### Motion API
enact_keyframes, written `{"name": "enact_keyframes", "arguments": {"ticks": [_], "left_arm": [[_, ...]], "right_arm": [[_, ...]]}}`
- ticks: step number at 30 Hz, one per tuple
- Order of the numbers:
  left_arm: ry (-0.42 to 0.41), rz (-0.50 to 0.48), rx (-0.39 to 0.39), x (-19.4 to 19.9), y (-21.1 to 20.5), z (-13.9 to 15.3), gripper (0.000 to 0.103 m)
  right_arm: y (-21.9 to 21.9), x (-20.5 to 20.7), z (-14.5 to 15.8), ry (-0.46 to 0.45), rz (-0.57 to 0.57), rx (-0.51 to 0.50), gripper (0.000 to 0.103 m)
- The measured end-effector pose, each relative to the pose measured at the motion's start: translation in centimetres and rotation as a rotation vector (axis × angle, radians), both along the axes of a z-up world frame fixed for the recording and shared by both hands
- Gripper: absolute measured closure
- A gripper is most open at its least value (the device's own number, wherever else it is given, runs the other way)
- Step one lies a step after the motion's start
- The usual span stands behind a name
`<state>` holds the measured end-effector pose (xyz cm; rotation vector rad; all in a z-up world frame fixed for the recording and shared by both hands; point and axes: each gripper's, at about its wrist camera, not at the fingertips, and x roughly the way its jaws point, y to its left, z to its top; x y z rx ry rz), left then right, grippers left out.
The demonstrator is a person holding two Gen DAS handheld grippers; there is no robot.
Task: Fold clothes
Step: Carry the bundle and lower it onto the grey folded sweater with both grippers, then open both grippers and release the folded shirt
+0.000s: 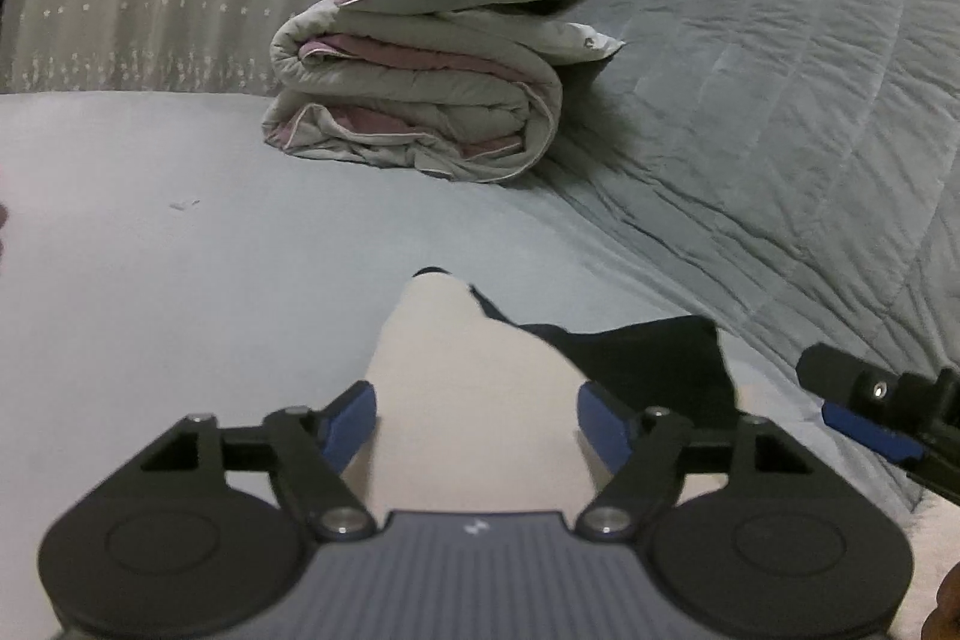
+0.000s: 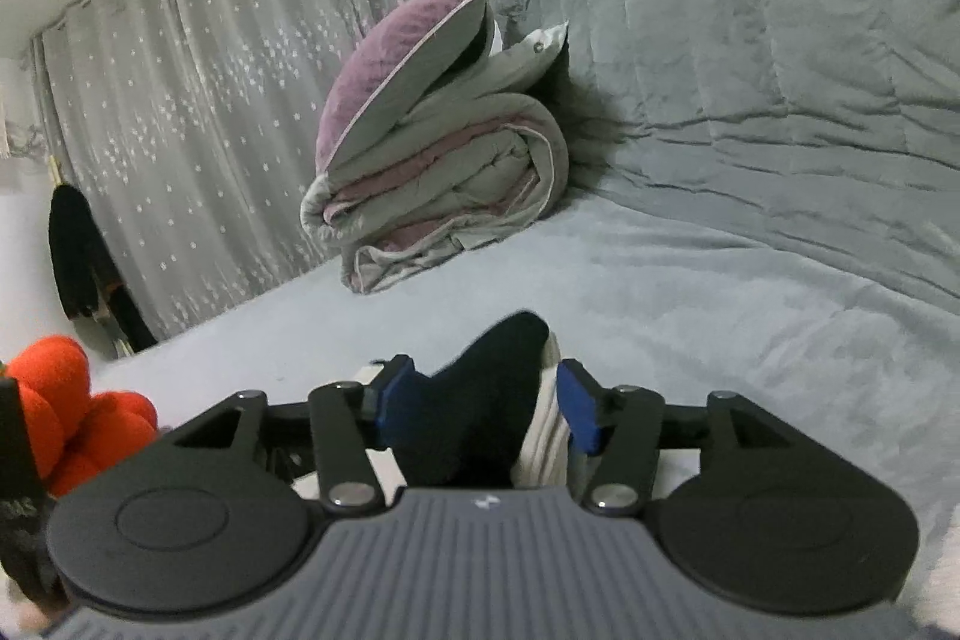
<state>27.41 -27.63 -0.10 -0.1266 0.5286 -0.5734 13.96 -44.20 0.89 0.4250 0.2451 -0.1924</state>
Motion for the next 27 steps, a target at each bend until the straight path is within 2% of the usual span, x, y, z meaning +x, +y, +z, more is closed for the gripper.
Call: {"name": "enact_keyframes", "arguments": {"ticks": [4, 9, 12, 15, 18, 20, 22, 25, 27], "left_arm": [[-0.017, -0.014, 0.027, -1.2, -0.3, 0.8, 0.018], [-0.004, 0.003, 0.072, -1.6, -0.5, 1.7, 0.007], [-0.002, 0.035, 0.135, -2.1, -0.6, 2.1, 0.002], [-0.042, 0.05, 0.24, -3.6, -0.8, 2.6, 0.001], [-0.043, 0.07, 0.318, -5.0, -0.5, 2.8, 0.001], [-0.012, 0.078, 0.337, -5.6, 0.0, 2.8, 0.001], [0.051, 0.083, 0.339, -5.8, 0.7, 2.7, 0.001], [0.16, 0.103, 0.389, -5.9, 1.5, 1.9, 0.001], [0.164, 0.12, 0.405, -6.4, 1.7, 1.2, 0.001]], "right_arm": [[0.3, -0.6, 1.1, 0.008, 0.007, -0.01, 0.037], [0.8, -1.3, 2.4, 0.022, -0.002, -0.03, 0.026], [0.7, -1.5, 2.9, 0.053, 0.019, -0.027, 0.015], [1.2, -1.8, 3.8, 0.129, 0.001, -0.058, 0.002], [1.8, -2.3, 4.7, 0.197, -0.007, -0.081, 0.0], [2.1, -2.7, 5.0, 0.225, 0.02, -0.085, 0.0], [2.4, -3.0, 5.2, 0.239, 0.054, -0.097, 0.0], [3.4, -2.7, 4.9, 0.272, 0.06, -0.158, 0.0], [4.1, -2.5, 4.7, 0.294, 0.064, -0.199, 0.0]]}}
